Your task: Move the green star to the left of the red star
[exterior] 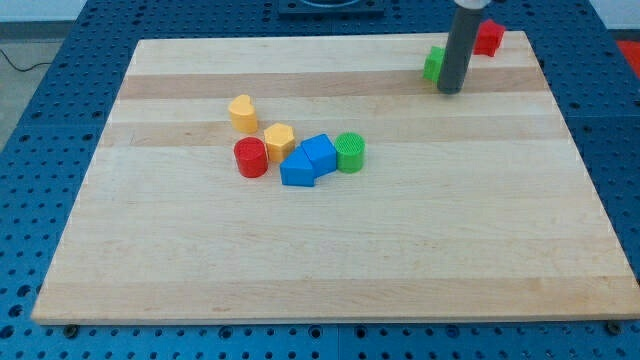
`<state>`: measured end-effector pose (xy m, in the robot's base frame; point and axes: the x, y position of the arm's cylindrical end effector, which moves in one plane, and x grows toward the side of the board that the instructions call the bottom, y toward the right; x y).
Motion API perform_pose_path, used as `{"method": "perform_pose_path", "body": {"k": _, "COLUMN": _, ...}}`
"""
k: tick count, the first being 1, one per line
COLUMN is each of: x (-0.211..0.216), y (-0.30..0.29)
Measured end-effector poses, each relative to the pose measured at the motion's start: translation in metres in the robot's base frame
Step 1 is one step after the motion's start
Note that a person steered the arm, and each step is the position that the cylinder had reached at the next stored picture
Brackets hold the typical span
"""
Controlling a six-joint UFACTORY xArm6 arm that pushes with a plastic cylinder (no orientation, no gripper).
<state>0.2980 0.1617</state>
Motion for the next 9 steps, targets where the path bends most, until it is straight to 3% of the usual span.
{"method": "perform_pose_path", "body": {"k": 2, "x": -0.016, "y": 0.022}}
{"method": "perform_pose_path", "body": {"k": 4, "x": 0.024, "y": -0.041}}
{"method": "perform_pose_path", "body": {"k": 7, "x": -0.046, "y": -0.010}}
{"method": "perform_pose_path", "body": {"k": 9, "x": -0.025, "y": -0.045}}
